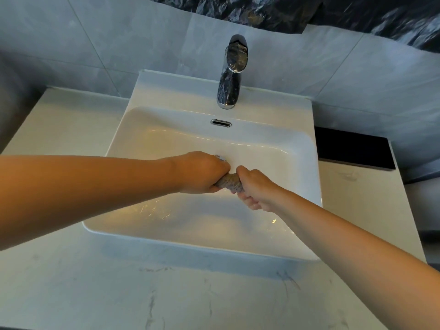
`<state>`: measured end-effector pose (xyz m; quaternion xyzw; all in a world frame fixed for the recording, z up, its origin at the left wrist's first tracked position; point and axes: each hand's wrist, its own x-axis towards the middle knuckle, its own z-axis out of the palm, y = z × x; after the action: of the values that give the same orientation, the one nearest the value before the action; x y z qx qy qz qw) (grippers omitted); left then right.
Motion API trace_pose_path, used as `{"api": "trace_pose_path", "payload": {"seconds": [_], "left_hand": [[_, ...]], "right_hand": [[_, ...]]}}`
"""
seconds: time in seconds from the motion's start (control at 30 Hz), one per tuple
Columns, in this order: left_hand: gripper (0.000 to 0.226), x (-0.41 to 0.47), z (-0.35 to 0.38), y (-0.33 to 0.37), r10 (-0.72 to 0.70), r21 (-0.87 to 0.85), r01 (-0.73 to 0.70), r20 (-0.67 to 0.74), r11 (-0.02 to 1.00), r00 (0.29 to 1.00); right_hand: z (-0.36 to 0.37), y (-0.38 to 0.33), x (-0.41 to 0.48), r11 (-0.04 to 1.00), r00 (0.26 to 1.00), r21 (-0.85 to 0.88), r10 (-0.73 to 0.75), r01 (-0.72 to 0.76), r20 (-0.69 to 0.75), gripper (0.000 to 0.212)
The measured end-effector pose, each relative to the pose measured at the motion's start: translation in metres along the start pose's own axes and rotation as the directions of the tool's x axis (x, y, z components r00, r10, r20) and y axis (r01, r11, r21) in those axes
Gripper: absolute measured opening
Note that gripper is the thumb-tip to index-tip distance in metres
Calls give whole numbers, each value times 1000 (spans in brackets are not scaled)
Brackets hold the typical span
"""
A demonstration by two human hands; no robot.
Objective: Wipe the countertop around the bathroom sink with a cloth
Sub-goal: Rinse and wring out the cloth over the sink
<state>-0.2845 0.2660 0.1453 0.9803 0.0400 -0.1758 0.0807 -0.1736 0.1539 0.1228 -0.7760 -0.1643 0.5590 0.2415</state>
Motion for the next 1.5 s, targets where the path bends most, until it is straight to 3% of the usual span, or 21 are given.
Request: {"api": "trace_pose_path", "payload": {"seconds": [0.1,0.2,0.23,0.3,0.37,0.4,0.47,0.53,0.6,0.7,0.83,0.93,1.0,1.1,1.27,1.43,1.5], "left_hand": [[26,5,-1,-4,37,35,-37,-24,999,999],[29,3,1,-7,25,-3,-26,-74,1000,997],[31,2,3,-7,-3,-24,1,-105,1000,994],[36,-3,5,-3,-118,-150,99,-120,984,986],[38,-10,2,6,-241,-444,198,-42,874,970],[35,-14,0,11,-283,-582,228,-5,780,959],[23,-25,0,19,-352,-769,240,21,593,936],[13,-39,4,26,-429,-891,208,17,403,903],[15,-52,10,35,-512,-942,192,26,274,858],[12,-71,16,57,-609,-959,150,-29,242,793],[21,-99,16,72,-668,-976,151,8,157,744],[47,-126,17,70,-658,-998,65,41,11,752],[49,-143,17,70,-664,-993,-71,8,-92,747],[38,-169,16,66,-735,-977,-209,-112,-41,668],[29,-220,21,53,-876,-948,-295,-241,120,418],[10,-290,34,28,-895,-956,-238,-252,171,369],[7,-323,39,16,-909,-953,-190,-286,236,303]], "right_hand": [[-5,-4,2,988,977,53,134,-144,163,35],[-12,-6,0,987,967,72,125,-144,223,33],[-14,-6,0,994,982,84,50,-66,180,35],[-16,-6,-4,974,974,1,-225,225,0,33],[-16,-4,-11,864,852,-191,-496,465,-170,32],[-16,-3,-15,827,801,-213,-559,520,-212,32],[-17,4,-24,832,798,-69,-549,551,-247,24],[-17,12,-35,842,852,183,-461,508,-248,23],[-15,21,-42,759,907,499,-369,419,-201,36],[-5,25,-50,573,929,756,-348,317,-127,53],[12,15,-69,541,857,727,-499,424,-128,12],[23,1,-84,566,781,653,-621,504,-65,12],[37,-8,-94,594,726,579,-688,559,6,15],[64,-23,-105,593,660,474,-751,651,33,16],[110,-46,-125,489,500,160,-866,858,-34,19],[167,-67,-142,302,303,-111,-953,947,-9,31],[193,-74,-149,216,214,-154,-976,964,-32,30]]}}
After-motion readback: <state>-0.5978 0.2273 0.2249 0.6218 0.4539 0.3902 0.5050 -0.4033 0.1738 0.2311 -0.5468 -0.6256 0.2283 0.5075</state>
